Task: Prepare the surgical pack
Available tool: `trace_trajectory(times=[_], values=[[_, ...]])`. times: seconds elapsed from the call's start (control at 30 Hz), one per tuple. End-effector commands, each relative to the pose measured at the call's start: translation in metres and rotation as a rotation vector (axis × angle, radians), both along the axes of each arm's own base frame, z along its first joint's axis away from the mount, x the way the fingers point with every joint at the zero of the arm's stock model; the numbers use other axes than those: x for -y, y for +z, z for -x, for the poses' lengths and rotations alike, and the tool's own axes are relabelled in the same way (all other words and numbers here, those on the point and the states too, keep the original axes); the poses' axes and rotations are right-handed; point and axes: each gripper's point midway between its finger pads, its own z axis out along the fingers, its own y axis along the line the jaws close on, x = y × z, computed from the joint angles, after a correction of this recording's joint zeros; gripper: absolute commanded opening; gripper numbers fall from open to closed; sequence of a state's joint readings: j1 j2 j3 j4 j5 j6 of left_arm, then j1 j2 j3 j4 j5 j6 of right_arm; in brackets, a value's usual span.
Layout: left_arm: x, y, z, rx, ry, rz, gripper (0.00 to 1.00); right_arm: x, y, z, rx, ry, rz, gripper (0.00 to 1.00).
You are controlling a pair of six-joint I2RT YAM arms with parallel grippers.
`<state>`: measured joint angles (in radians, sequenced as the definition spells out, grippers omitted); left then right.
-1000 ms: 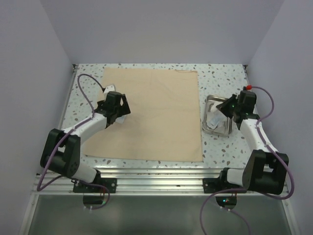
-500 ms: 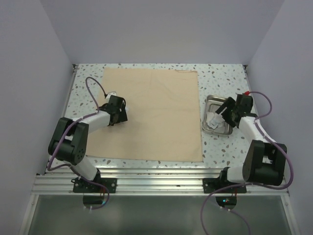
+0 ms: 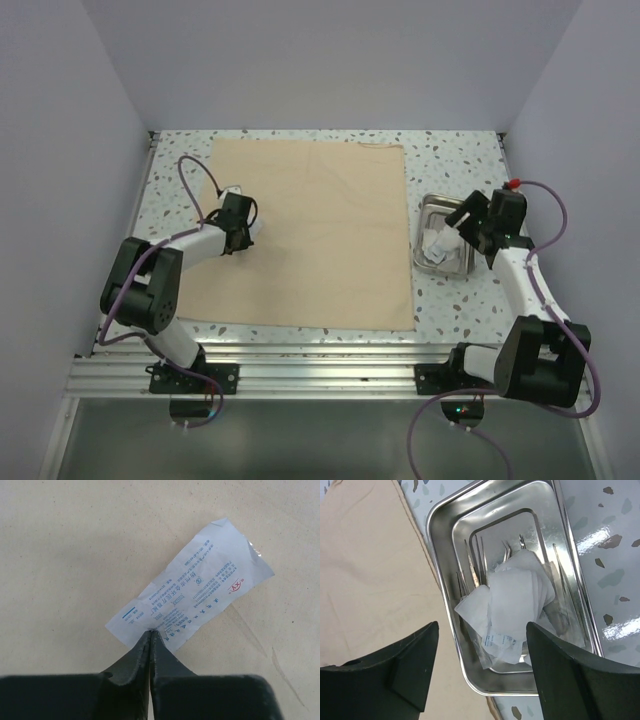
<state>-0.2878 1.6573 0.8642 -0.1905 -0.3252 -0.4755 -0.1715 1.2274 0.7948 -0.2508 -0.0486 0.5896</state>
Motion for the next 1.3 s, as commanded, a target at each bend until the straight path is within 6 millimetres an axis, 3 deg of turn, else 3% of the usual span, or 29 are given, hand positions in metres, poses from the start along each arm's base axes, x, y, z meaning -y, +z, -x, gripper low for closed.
trace_trajectory(times=[0.0, 0.07, 0.17, 0.3, 0.33, 0.37, 0.4, 0.47, 0.5, 0.57, 0.6, 0.7, 0.8, 0.83, 1.03, 1.23, 1.27], values=[[0.005, 0.004, -0.011, 0.021, -0.016, 0.026, 0.00, -0.011, 0.019, -0.008, 0.069, 0.067, -0.014, 0.74], [0.005, 0.003, -0.012, 0.019, -0.016, 0.036, 0.00, -0.021, 0.021, -0.008, 0.074, 0.103, -0.017, 0.74], [0.002, 0.004, -0.012, 0.019, -0.005, 0.032, 0.00, -0.052, 0.035, -0.017, 0.121, 0.216, -0.046, 0.77], [0.004, 0.022, -0.010, 0.071, -0.005, 0.065, 0.03, -0.152, 0.041, -0.022, 0.135, 0.516, -0.119, 0.80], [0.007, 0.037, -0.012, 0.115, -0.011, 0.085, 0.09, -0.165, 0.038, -0.025, 0.129, 0.545, -0.123, 0.80], [0.008, 0.043, -0.012, 0.131, -0.015, 0.096, 0.19, -0.177, 0.029, -0.027, 0.106, 0.567, -0.131, 0.80], [0.008, 0.049, -0.013, 0.150, -0.014, 0.099, 0.32, -0.194, 0.034, -0.029, 0.124, 0.597, -0.140, 0.79], [0.005, 0.065, -0.016, 0.192, -0.015, 0.088, 0.45, -0.207, 0.029, -0.033, 0.118, 0.618, -0.155, 0.77], [0.004, 0.069, -0.018, 0.206, -0.015, 0.080, 0.60, -0.216, 0.035, -0.034, 0.132, 0.640, -0.160, 0.77], [0.003, 0.073, -0.024, 0.217, -0.044, 0.075, 0.72, -0.222, 0.035, -0.037, 0.124, 0.652, -0.155, 0.76], [0.006, 0.079, -0.033, 0.238, -0.069, 0.095, 0.73, -0.225, 0.035, -0.037, 0.125, 0.664, -0.150, 0.76], [0.010, 0.072, -0.047, 0.218, -0.116, 0.233, 0.75, -0.230, 0.037, -0.040, 0.120, 0.681, -0.151, 0.75], [0.009, 0.063, -0.058, 0.172, -0.175, 0.273, 0.79, -0.236, 0.043, -0.042, 0.124, 0.705, -0.150, 0.75], [0.009, 0.051, -0.057, 0.128, -0.186, 0.284, 0.79, -0.237, 0.044, -0.042, 0.126, 0.707, -0.150, 0.75], [0.012, 0.018, -0.050, 0.017, -0.181, 0.362, 0.76, -0.246, 0.046, -0.040, 0.139, 0.732, -0.176, 0.73], [0.024, 0.000, -0.038, -0.041, -0.215, 0.426, 0.65, -0.254, 0.046, -0.041, 0.137, 0.756, -0.185, 0.73], [0.026, 0.000, -0.037, -0.040, -0.221, 0.439, 0.59, -0.256, 0.042, -0.040, 0.128, 0.762, -0.191, 0.73]])
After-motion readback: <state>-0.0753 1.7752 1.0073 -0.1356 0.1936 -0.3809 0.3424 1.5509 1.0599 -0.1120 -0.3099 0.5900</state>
